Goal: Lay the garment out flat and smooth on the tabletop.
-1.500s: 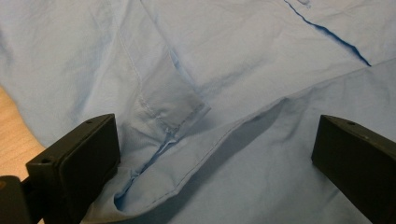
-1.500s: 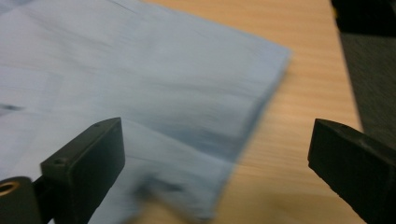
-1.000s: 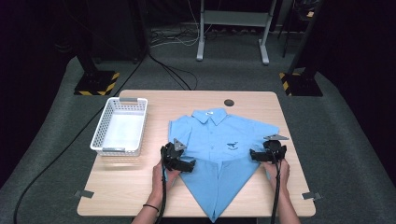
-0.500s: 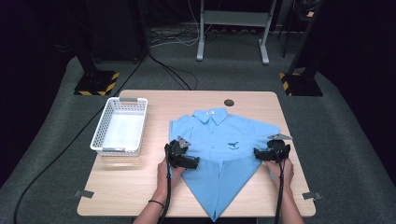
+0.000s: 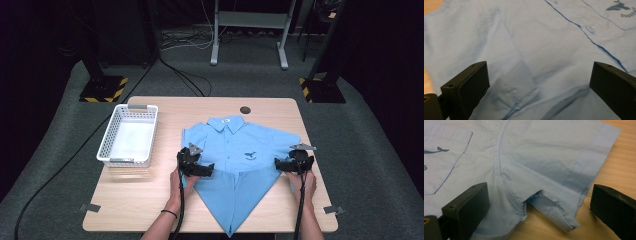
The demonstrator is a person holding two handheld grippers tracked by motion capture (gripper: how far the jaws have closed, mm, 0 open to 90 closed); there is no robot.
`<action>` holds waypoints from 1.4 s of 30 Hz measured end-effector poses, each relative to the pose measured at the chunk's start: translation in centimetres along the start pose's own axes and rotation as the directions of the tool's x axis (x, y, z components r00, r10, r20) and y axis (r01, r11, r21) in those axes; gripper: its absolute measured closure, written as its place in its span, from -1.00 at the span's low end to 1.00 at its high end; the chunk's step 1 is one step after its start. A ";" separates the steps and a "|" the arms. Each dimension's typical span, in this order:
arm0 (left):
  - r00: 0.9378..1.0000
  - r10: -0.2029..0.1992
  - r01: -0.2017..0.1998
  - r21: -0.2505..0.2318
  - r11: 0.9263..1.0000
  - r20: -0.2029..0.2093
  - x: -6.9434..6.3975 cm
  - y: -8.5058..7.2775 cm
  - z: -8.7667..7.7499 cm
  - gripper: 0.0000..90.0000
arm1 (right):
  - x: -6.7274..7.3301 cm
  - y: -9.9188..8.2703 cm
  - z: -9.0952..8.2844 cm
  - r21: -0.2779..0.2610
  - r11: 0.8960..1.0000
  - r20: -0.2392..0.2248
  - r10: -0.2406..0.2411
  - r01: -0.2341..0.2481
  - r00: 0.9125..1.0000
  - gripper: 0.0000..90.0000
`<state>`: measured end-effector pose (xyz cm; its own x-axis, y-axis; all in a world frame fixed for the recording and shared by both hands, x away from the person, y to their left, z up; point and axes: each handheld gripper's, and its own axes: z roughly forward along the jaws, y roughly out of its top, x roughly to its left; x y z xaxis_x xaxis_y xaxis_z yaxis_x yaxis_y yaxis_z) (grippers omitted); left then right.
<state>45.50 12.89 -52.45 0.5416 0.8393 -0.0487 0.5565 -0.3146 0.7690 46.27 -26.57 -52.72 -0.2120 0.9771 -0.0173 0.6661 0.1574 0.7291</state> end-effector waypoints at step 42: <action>0.959 0.077 -0.069 0.038 0.997 -0.273 5.1 3.5 -2.9 0.94 | -0.1 0.0 -0.1 -0.005 1.000 -0.004 0.003 -0.003 1.000 -0.90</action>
<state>48.38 17.37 -48.19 0.3900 0.9016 0.1870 0.5412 -0.3887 0.7456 46.21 -26.63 -52.68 -0.2128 0.9770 -0.0130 0.6631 0.1542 0.7325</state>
